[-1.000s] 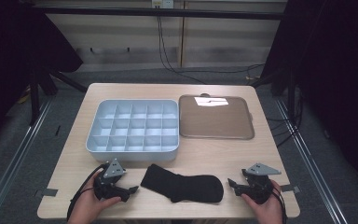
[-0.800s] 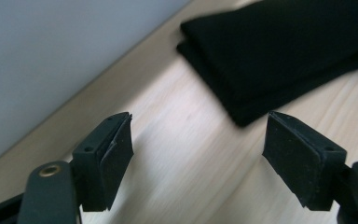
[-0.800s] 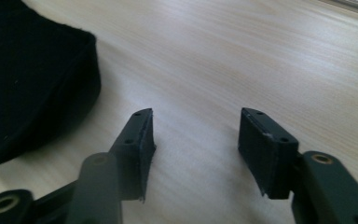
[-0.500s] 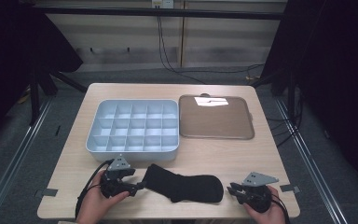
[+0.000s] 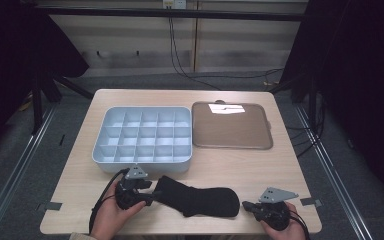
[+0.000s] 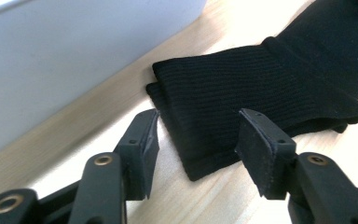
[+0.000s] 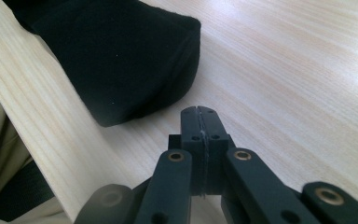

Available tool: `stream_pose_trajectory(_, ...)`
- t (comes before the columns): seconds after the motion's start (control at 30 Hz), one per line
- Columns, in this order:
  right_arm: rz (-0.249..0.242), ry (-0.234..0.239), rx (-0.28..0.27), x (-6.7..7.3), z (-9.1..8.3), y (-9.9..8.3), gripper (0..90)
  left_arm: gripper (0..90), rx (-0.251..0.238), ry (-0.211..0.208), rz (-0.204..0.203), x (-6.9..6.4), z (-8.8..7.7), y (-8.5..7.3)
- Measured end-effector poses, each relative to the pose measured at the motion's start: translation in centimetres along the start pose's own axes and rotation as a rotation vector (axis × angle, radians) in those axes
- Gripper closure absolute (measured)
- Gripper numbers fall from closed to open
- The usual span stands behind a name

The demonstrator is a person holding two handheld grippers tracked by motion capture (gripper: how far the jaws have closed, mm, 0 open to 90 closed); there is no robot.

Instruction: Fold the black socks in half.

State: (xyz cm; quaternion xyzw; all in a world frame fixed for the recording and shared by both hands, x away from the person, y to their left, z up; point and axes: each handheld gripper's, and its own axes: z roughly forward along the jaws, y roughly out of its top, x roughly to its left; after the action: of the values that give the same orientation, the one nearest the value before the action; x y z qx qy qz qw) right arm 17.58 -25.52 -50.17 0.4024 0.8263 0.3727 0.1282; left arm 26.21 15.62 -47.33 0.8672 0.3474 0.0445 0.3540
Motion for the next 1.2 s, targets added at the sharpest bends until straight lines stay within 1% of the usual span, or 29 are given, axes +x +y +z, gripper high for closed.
stream_pose_trajectory(0.03, 0.005, 0.001, -0.001, 0.1, 0.0, 0.0, 90.0, 50.2, 0.0, 0.0, -0.01, 0.0, 0.1, 0.0)
stream_pose_trajectory(0.1, -0.001, -0.002, -0.002, 0.3, -0.1, -0.1, 90.0, 52.7, 0.007, 0.004, -0.025, 0.2, 0.4, 0.1)
stream_pose_trajectory(0.13, -0.001, -0.002, -0.002, 0.3, -0.1, -0.1, 90.0, 53.7, 0.007, 0.004, -0.025, 0.2, 0.4, 0.1)
stream_pose_trajectory(0.17, -0.003, -0.004, 0.0, 0.3, -0.1, -0.1, 90.0, 53.7, 0.02, 0.001, -0.021, 0.3, 0.5, 0.1)
stream_pose_trajectory(0.2, -0.004, -0.002, 0.0, 0.3, -0.1, -0.1, 90.0, 54.7, 0.03, 0.009, -0.021, 0.3, 0.6, 0.1)
stream_pose_trajectory(0.23, -0.002, -0.001, 0.001, 0.4, -0.2, -0.2, 90.0, 55.2, 0.042, 0.017, -0.01, 0.3, 0.7, 0.2)
stream_pose_trajectory(0.3, 0.002, 0.0, 0.005, 0.5, -0.2, -0.2, 90.0, 56.4, 0.056, 0.02, -0.009, 0.3, 0.9, 0.1)
stream_pose_trajectory(0.33, -0.004, 0.007, 0.002, 0.5, -0.3, -0.3, 90.0, 56.8, 0.069, 0.032, 0.001, 0.3, 1.1, 0.1)
stream_pose_trajectory(0.37, -0.004, 0.007, 0.002, 0.5, -0.3, -0.3, 90.0, 57.1, 0.069, 0.032, 0.001, 0.3, 1.1, 0.1)
stream_pose_trajectory(0.4, -0.003, 0.005, 0.004, 0.6, -0.3, -0.3, 90.0, 57.1, 0.079, 0.032, 0.001, 0.2, 1.2, 0.1)
stream_pose_trajectory(0.43, -0.001, 0.004, 0.005, 0.6, -0.3, -0.3, 90.0, 57.6, 0.089, 0.032, 0.01, 0.2, 1.4, 0.0)
stream_pose_trajectory(0.5, -0.001, 0.005, 0.004, 0.6, -0.4, -0.4, 90.0, 58.9, 0.093, 0.031, 0.019, 0.1, 1.5, 0.0)
stream_pose_trajectory(0.63, -0.005, 0.002, 0.008, 0.7, -0.4, -0.3, 90.0, 60.5, 0.087, 0.035, 0.019, 0.1, 1.5, 0.0)
stream_pose_trajectory(0.7, 0.0, 0.003, 0.008, 0.6, -0.4, -0.3, 90.0, 64.8, 0.097, 0.044, 0.029, 0.0, 1.5, 0.0)
stream_pose_trajectory(0.73, 0.001, 0.005, 0.006, 0.6, -0.4, -0.3, 90.0, 66.9, 0.099, 0.038, 0.026, 0.0, 1.5, 0.1)
stream_pose_trajectory(0.83, 0.003, 0.003, 0.011, 0.6, -0.4, -0.3, 90.0, 72.9, 0.11, 0.047, 0.025, -0.1, 1.5, 0.2)
stream_pose_trajectory(0.87, -0.002, 0.002, 0.012, 0.7, -0.4, -0.3, 90.0, 76.0, 0.111, 0.041, 0.022, -0.1, 1.5, 0.2)
stream_pose_trajectory(0.9, -0.003, 0.001, 0.012, 0.7, -0.4, -0.3, 90.0, 77.1, 0.115, 0.041, 0.02, -0.1, 1.5, 0.2)
stream_pose_trajectory(0.93, -0.003, 0.001, 0.012, 0.7, -0.4, -0.3, 90.0, 77.6, 0.114, 0.034, 0.014, 0.0, 1.5, 0.2)
stream_pose_trajectory(0.97, -0.003, 0.001, 0.012, 0.7, -0.4, -0.3, 90.0, 77.6, 0.113, 0.038, 0.007, -0.1, 1.5, 0.3)
stream_pose_trajectory(1.07, 0.003, 0.007, 0.009, 0.7, -0.3, -0.3, 90.0, 78.7, 0.12, 0.026, 0.009, 0.0, 1.4, 0.4)
stream_pose_trajectory(1.13, 0.006, 0.007, 0.008, 0.7, -0.3, -0.3, 90.0, 78.9, 0.119, 0.006, -0.006, 0.1, 1.3, 0.4)
stream_pose_trajectory(1.2, 0.003, 0.005, 0.01, 0.8, -0.3, -0.3, 90.0, 79.1, 0.113, -0.01, -0.012, 0.1, 1.2, 0.5)
